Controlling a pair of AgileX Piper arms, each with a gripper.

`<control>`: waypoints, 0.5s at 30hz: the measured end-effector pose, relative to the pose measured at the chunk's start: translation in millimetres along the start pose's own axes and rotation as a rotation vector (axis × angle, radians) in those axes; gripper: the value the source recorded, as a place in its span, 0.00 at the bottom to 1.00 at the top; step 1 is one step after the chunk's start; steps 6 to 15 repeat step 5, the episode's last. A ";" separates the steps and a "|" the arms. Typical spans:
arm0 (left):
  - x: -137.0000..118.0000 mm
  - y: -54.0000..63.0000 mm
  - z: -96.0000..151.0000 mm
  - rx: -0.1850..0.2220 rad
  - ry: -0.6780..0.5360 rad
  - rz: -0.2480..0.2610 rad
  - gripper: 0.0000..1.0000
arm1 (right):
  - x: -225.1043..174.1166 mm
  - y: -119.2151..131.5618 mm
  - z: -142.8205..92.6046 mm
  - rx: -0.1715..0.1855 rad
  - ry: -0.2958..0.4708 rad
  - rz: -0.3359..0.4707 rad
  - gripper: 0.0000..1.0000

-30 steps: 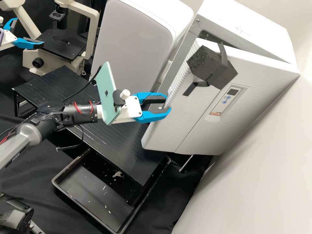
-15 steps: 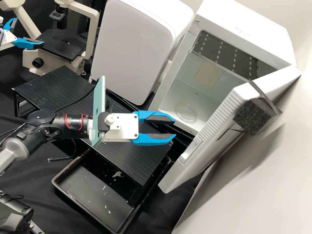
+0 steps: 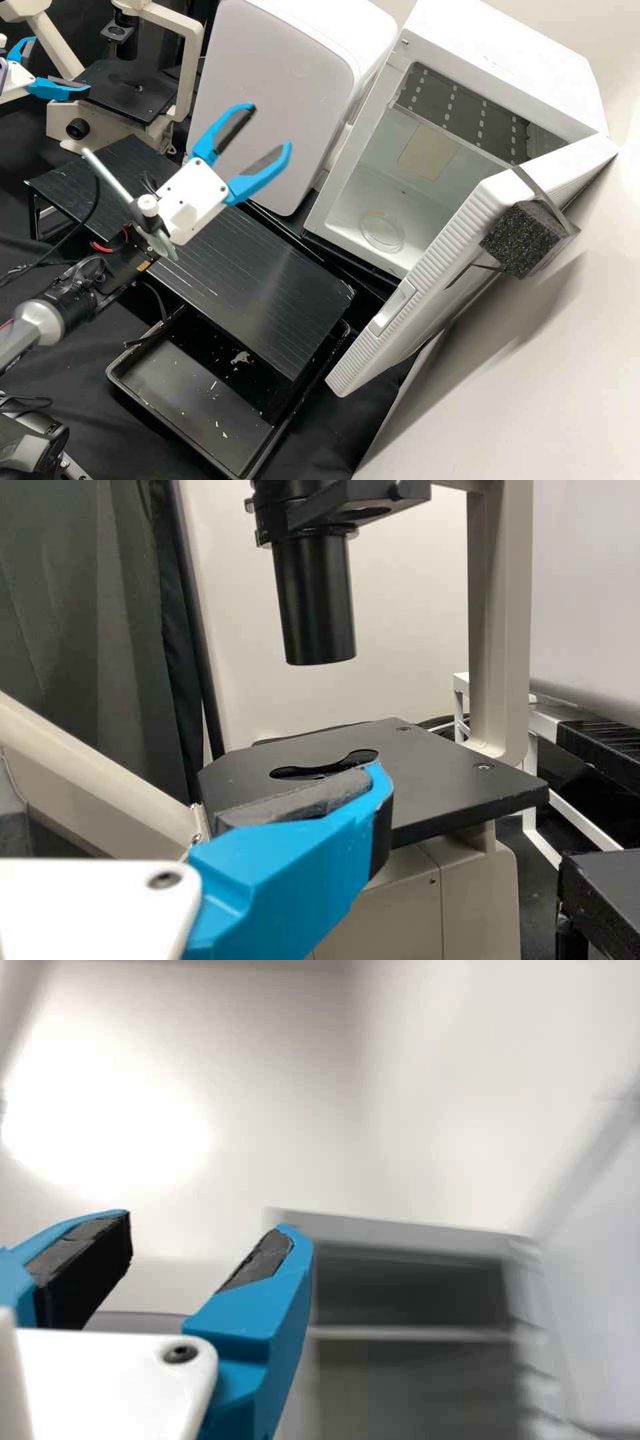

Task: Open the incubator door

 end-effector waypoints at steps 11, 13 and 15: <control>0.0 0.0 0.0 0.000 0.000 0.000 1.00 | -6.2 -19.4 5.9 0.023 0.032 -0.111 1.00; 0.0 0.0 0.0 0.000 0.000 0.000 1.00 | -6.2 -19.4 5.9 0.023 0.032 -0.111 1.00; 0.0 0.0 0.0 0.000 0.000 0.000 1.00 | -6.2 -19.4 5.9 0.023 0.032 -0.111 1.00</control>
